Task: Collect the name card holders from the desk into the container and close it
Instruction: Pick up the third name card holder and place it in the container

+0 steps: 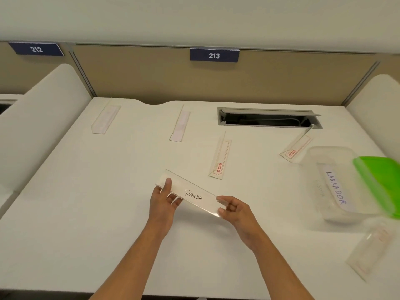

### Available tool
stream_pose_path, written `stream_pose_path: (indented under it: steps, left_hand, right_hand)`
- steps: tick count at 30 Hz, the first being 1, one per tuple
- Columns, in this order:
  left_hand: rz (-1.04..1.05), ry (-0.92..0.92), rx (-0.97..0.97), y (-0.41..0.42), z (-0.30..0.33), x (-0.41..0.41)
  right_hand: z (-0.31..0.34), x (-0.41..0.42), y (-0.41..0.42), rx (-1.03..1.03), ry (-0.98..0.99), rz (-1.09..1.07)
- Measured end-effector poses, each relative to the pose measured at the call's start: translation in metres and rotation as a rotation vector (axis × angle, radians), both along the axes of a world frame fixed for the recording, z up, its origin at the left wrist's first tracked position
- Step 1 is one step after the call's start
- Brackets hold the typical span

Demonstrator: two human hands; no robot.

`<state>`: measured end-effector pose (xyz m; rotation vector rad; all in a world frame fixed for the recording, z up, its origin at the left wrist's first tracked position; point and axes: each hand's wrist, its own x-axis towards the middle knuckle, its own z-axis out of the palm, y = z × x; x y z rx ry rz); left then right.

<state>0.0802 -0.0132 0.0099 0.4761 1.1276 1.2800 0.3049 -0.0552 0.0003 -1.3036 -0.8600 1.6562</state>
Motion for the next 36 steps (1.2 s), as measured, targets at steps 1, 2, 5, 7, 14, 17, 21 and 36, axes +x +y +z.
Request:
stream_pose_path:
  steps: [1,2,5,7,14,17,21,36]
  left_hand:
    - [-0.018,0.006,0.002,0.000,-0.002,0.000]
    - [-0.038,0.014,0.002,0.000,-0.003,0.001]
    - [-0.136,0.048,0.015,0.000,-0.009,0.002]
    - [-0.223,0.054,0.029,0.001,-0.013,0.004]
    - [-0.415,0.054,0.020,-0.002,-0.024,0.008]
    - [-0.481,0.132,-0.031,-0.001,-0.028,0.007]
    - [-0.548,0.127,-0.052,0.003,-0.031,0.007]
    - [-0.581,0.189,-0.022,0.013,-0.022,0.036]
  right_hand:
    - [-0.002,0.006,0.000,0.005,-0.012,-0.013]
    - [-0.003,0.011,0.001,0.013,-0.016,-0.029]
    - [-0.004,0.025,0.002,0.041,-0.016,-0.101]
    - [-0.003,0.033,0.001,0.063,-0.031,-0.139]
    - [-0.004,0.055,-0.002,0.097,-0.088,-0.173]
    - [-0.004,0.061,-0.003,0.107,-0.102,-0.176]
    - [-0.005,0.067,-0.006,0.121,-0.106,-0.180]
    - [-0.009,0.093,-0.023,0.114,-0.146,-0.229]
